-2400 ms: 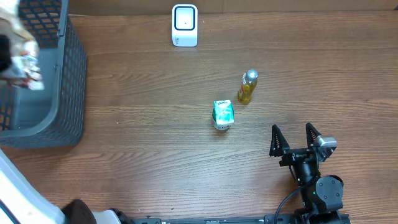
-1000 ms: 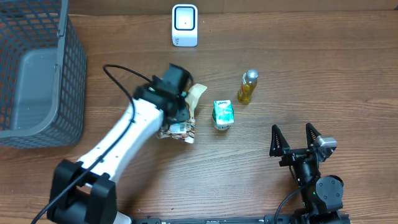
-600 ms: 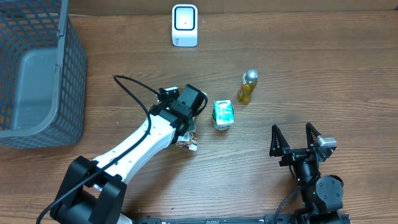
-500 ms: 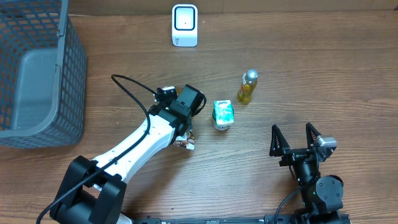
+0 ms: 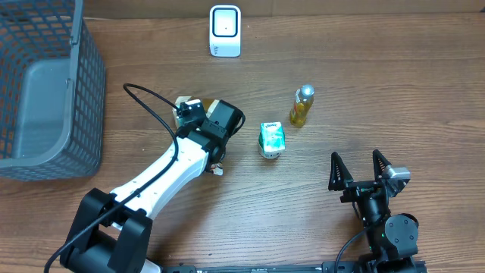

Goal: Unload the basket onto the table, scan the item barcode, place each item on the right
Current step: 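Lift the packages out of the basket and carry them toward the table center, then lower the packages onto the table left of the jar and release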

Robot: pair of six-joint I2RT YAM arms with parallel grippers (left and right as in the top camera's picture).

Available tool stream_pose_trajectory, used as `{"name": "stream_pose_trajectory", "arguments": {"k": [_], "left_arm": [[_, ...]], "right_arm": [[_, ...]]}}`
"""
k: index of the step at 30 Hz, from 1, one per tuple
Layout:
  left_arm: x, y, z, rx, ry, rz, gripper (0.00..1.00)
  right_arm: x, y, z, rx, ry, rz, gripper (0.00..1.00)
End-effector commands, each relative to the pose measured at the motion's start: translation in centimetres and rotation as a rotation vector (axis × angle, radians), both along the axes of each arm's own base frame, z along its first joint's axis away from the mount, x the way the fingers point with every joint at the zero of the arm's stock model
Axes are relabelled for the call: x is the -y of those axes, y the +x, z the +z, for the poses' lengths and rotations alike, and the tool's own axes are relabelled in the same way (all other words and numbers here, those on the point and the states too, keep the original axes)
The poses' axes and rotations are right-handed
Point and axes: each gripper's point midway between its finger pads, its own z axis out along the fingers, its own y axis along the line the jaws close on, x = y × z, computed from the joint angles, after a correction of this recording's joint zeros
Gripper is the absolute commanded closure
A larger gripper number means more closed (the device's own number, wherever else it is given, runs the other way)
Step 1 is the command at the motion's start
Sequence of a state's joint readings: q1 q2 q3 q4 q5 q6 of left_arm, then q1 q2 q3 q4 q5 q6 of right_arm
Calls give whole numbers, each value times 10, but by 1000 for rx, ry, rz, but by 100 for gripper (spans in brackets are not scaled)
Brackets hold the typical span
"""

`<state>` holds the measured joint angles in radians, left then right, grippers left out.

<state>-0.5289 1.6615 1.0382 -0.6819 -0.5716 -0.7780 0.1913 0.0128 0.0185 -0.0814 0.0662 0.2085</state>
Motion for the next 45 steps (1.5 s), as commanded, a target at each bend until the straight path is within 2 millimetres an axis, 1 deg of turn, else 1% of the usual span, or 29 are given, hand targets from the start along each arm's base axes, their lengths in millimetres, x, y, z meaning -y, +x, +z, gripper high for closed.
{"name": "stream_pose_trajectory", "arguments": {"k": [1,2,4,5,6,7,8,10,13,16,18,21,23,25,29,31,32,34,37,39,42,45], "left_arm": [[-11,1,-12,-23,81,5,71],[-11,1,-16,-33,87,4,67],[-12,-1,-26,-59,102,3,55],[-13,-1,-29,-68,107,3,41],[-13,-1,-31,-75,111,3,18],[-13,-1,-32,-77,112,-1,0],[-12,-1,-30,-79,115,-11,0],[-3,7,-19,-92,110,-87,0],[14,15,-2,-118,66,-183,0],[33,20,19,-151,7,-262,0],[41,22,34,-162,-24,-288,0],[46,25,53,-168,-42,-308,0],[43,26,59,-171,-42,-300,1],[38,25,58,-185,-43,-288,8],[21,13,46,-268,-71,-249,19],[11,7,39,-308,-100,-215,23],[7,5,34,-325,-122,-202,23],[-1,-3,21,-374,-199,-169,24],[0,-9,5,-410,-299,-177,29],[3,-11,-5,-419,-355,-203,29],[4,-13,-16,-416,-392,-201,31],[5,-15,-22,-415,-399,-204,41]], "right_arm": [[-2,0,-2,4,-3,7,0],[-2,0,-2,4,-3,7,0],[-2,0,-2,4,-3,7,0],[-2,0,-2,4,-3,7,0],[-2,0,-2,4,-3,7,0],[-2,0,-2,4,-3,7,0],[-2,0,-2,4,-3,7,0],[-2,0,-2,4,-3,7,0],[-2,0,-2,4,-3,7,0],[-2,0,-2,4,-3,7,0],[-2,0,-2,4,-3,7,0],[-2,0,-2,4,-3,7,0],[-2,0,-2,4,-3,7,0],[-2,0,-2,4,-3,7,0],[-2,0,-2,4,-3,7,0],[-2,0,-2,4,-3,7,0],[-2,0,-2,4,-3,7,0],[-2,0,-2,4,-4,7,0],[-2,0,-2,4,-3,7,0],[-2,0,-2,4,-3,7,0],[-2,0,-2,4,-3,7,0],[-2,0,-2,4,-3,7,0]]}}
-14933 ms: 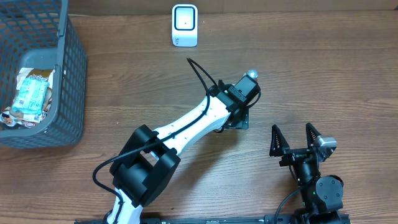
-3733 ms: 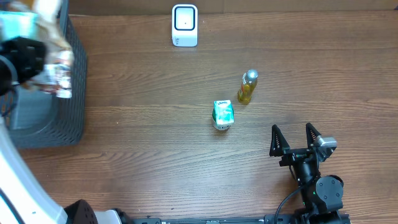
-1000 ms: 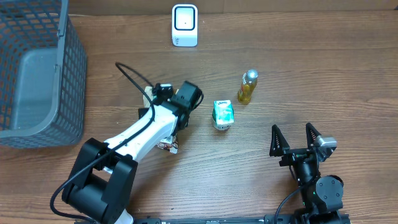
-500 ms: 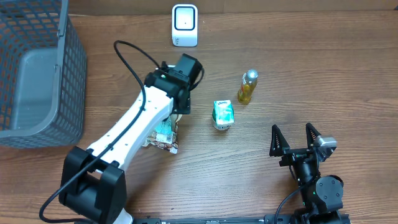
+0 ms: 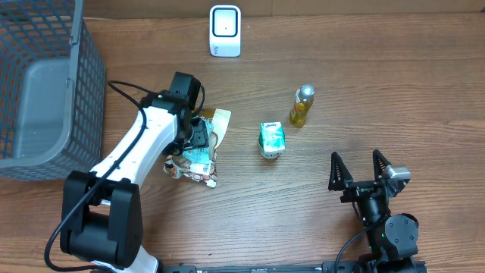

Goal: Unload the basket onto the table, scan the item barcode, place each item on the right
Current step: 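Lower the packages onto the table left of the jar and release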

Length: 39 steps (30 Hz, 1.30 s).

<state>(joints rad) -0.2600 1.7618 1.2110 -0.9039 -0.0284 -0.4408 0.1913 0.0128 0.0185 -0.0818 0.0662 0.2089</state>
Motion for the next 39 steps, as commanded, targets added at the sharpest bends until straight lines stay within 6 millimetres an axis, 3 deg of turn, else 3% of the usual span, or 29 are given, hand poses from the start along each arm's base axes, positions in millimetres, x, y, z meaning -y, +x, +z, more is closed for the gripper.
{"name": "stream_pose_trajectory", "arguments": {"k": [1,4,9,12,16,20,22,27,34,35,37,39], "left_arm": [[11,-7,-4,-11,-70,-32,43],[11,-9,-8,-13,-65,-33,46],[6,-14,-14,-23,-43,-31,63],[6,-13,-12,-21,-40,-39,96],[11,1,7,14,-63,-51,96],[36,15,35,42,-189,-71,96],[47,15,39,43,-246,-78,94],[58,9,31,27,-270,-63,90],[73,-7,3,11,-274,-85,90],[76,-8,0,15,-275,-93,87],[79,-10,-3,19,-277,-103,70],[79,-9,-2,20,-279,-106,63]], "right_arm": [[-2,0,-2,4,-4,7,0],[-2,0,-2,4,-3,7,0],[-2,0,-2,4,-3,7,0],[-2,0,-2,4,-3,7,0],[-2,0,-2,4,-3,7,0],[-2,0,-2,4,-3,7,0],[-2,0,-2,4,-3,7,0],[-2,0,-2,4,-3,7,0],[-2,0,-2,4,-3,7,0],[-2,0,-2,4,-3,7,0],[-2,0,-2,4,-3,7,0],[-2,0,-2,4,-3,7,0]]}}
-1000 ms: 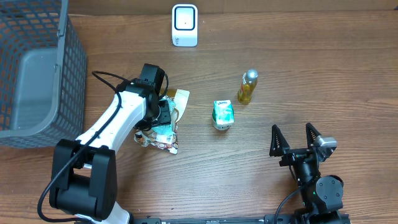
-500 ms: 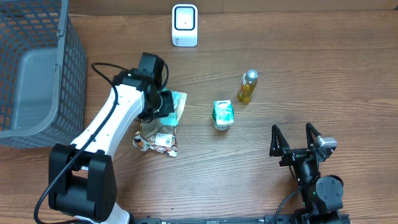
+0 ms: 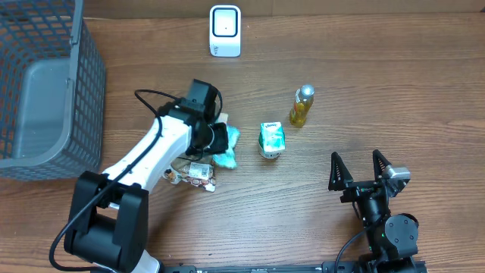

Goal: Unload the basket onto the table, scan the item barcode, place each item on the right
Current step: 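Lower the packages onto the table left of the jar and release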

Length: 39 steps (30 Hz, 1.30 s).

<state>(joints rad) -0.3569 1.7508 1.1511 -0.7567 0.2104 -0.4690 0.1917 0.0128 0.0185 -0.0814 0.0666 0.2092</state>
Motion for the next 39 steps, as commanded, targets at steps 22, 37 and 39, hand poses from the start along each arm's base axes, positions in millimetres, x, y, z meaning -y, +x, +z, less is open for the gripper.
{"name": "stream_pose_trajectory", "arguments": {"k": [22,37,39], "left_arm": [[-66,-67,24,-283,303,-97,96],[-87,-70,-12,-249,404,-48,95],[-83,-60,-16,-203,388,-40,94]], "right_arm": [[-2,0,-2,4,-4,7,0],[-2,0,-2,4,-4,7,0],[-1,0,-2,4,-4,7,0]]}}
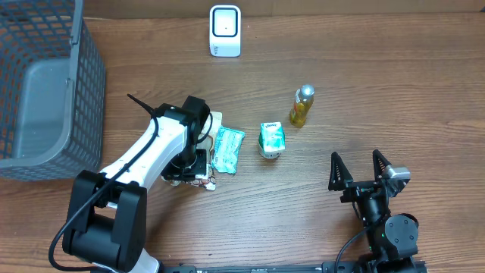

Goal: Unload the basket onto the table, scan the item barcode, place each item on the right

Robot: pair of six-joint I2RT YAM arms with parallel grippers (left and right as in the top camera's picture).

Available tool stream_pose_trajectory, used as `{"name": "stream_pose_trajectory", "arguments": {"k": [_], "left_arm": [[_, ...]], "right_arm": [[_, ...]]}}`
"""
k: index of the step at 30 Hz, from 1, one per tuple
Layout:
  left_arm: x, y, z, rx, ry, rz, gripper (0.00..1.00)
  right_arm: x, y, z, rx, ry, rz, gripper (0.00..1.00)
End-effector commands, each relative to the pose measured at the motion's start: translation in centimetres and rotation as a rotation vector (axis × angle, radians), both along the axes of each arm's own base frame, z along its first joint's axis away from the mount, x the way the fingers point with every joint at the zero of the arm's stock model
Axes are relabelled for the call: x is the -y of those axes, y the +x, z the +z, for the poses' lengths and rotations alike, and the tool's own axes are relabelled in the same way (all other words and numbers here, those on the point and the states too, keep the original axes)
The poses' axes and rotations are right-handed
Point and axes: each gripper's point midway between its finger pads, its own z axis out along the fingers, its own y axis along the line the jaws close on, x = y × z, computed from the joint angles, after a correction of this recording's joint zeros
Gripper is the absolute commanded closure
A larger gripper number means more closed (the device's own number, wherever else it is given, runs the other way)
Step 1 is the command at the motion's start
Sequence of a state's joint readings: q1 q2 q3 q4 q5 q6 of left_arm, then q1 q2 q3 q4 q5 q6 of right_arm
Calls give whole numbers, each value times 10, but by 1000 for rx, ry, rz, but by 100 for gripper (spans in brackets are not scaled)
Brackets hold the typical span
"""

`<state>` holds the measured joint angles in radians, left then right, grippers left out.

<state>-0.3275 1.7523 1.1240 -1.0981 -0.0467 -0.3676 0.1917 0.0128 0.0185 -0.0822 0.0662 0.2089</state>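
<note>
The white barcode scanner stands at the back edge of the table. A teal packet lies flat on the wood, just right of my left gripper. That gripper points down over a pile of snack packets, and its fingers are hidden under its own body. A green carton stands upright right of the teal packet, and a yellow bottle lies beyond it. My right gripper rests open near the front right, holding nothing.
A grey mesh basket fills the back left corner. A pale packet pokes out from beside the left wrist. The left arm's black cable loops over the table behind it.
The left gripper has drawn back slightly to the left, over the pile. The teal packet, bunched at the fingers before, now lies flat beside them. The right arm has not moved.
First the left gripper sat over the packets left of the carton. Then it was further left, on a spread pile of packets. Later it was at a teal packet pulled out to the right. Now that packet lies flat apart from the pile.
</note>
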Motion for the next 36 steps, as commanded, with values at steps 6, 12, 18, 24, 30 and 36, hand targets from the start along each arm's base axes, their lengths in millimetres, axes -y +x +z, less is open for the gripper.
{"name": "stream_pose_trajectory", "arguments": {"k": [6,12,18,24,30,36], "left_arm": [[3,21,-6,109,-1,24,96],[3,30,-4,140,3,23,96],[8,38,22,151,-8,20,96],[12,64,79,286,-47,26,96],[-10,93,130,455,-75,109,64],[-28,97,131,460,-64,159,0]], "right_arm": [[-1,0,-2,4,-3,6,0],[-1,0,-2,4,-3,7,0],[-1,0,-2,5,-4,7,0],[-1,0,-2,5,-3,7,0],[-1,0,-2,5,-3,6,0],[-1,0,-2,4,-4,7,0]]}}
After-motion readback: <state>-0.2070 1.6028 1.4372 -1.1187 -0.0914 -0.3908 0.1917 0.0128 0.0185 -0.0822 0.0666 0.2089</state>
